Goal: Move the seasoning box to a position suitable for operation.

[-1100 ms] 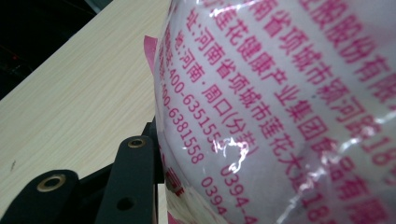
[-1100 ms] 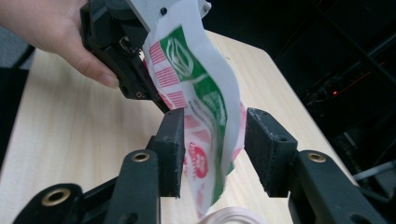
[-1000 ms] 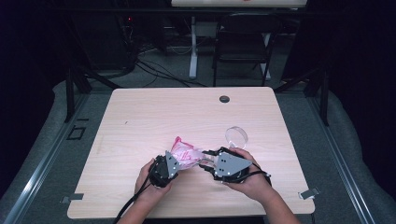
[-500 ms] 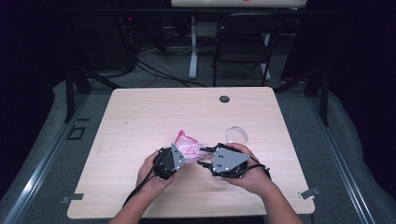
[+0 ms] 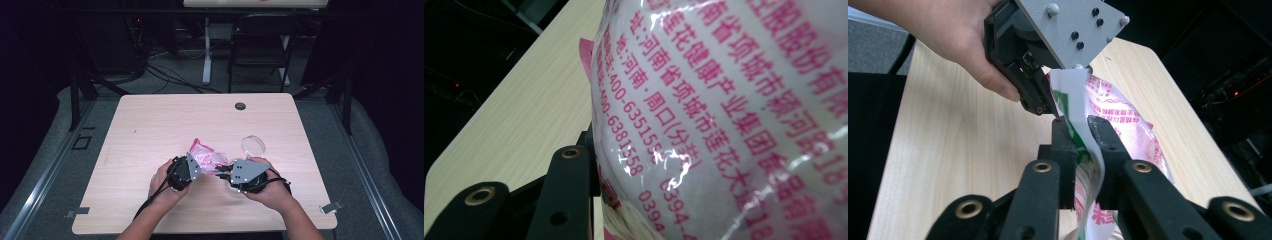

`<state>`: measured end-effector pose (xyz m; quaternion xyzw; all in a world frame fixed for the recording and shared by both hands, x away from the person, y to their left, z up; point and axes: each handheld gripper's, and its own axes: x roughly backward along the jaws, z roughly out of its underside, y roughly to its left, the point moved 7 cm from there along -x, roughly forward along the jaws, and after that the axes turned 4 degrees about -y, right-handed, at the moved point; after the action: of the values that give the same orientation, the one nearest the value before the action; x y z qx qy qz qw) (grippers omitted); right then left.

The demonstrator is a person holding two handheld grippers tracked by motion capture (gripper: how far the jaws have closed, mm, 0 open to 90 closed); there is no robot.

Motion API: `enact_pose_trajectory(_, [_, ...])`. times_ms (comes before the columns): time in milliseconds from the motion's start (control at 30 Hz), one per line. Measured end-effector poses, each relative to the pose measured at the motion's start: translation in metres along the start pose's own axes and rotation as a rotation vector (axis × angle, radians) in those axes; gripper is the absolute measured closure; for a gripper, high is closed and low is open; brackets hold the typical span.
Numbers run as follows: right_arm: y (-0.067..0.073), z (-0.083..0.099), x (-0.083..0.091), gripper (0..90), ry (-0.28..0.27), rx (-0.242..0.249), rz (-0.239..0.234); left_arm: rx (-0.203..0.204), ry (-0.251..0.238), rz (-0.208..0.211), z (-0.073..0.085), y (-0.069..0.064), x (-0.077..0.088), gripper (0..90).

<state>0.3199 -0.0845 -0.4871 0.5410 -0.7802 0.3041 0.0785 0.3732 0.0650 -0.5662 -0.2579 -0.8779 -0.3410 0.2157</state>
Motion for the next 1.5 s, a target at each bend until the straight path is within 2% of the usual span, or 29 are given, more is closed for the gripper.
enact_pose_trajectory(167, [0.002, 0.001, 0.0, 87.7, 0.005, -0.027, -0.01, -0.013, -0.003, -0.01, 0.0, 0.001, 0.0, 59.9])
enact_pose_trajectory(267, [0.002, 0.002, 0.001, 88.1, 0.015, -0.021, -0.014, -0.02, -0.004, -0.011, 0.0, 0.0, 0.001, 59.9])
enact_pose_trajectory(367, [0.002, 0.001, 0.002, 88.7, 0.01, -0.034, -0.007, -0.028, -0.021, -0.017, -0.001, 0.001, 0.001, 59.9])
enact_pose_trajectory(733, [0.0, 0.001, 0.007, 89.2, -0.013, -0.071, -0.007, -0.059, -0.037, -0.038, -0.007, 0.003, 0.004, 60.1])
enact_pose_trajectory(967, [-0.003, 0.001, 0.011, 89.3, -0.042, -0.114, -0.008, -0.097, -0.043, -0.063, -0.012, 0.005, 0.008, 60.4])
enact_pose_trajectory(1033, [-0.005, 0.002, 0.012, 89.2, -0.058, -0.141, -0.014, -0.13, -0.034, -0.082, -0.014, 0.005, 0.011, 60.6])
enact_pose_trajectory(1100, [-0.006, 0.003, 0.013, 89.2, -0.057, -0.145, -0.013, -0.138, -0.039, -0.088, -0.015, 0.006, 0.011, 60.8])
enact_pose_trajectory(1167, [-0.009, 0.003, 0.015, 89.1, -0.068, -0.156, -0.002, -0.16, -0.04, -0.106, -0.019, 0.007, 0.012, 60.9])
enact_pose_trajectory(1333, [-0.013, 0.004, 0.019, 89.0, -0.085, -0.175, 0.018, -0.177, -0.053, -0.125, -0.026, 0.008, 0.012, 61.0])
enact_pose_trajectory(1467, [-0.015, 0.005, 0.021, 89.0, -0.089, -0.185, 0.031, -0.206, -0.042, -0.131, -0.028, 0.009, 0.012, 61.1])
enact_pose_trajectory(1500, [-0.017, 0.007, 0.022, 88.9, -0.088, -0.191, 0.039, -0.183, -0.061, -0.133, -0.03, 0.008, 0.011, 61.2])
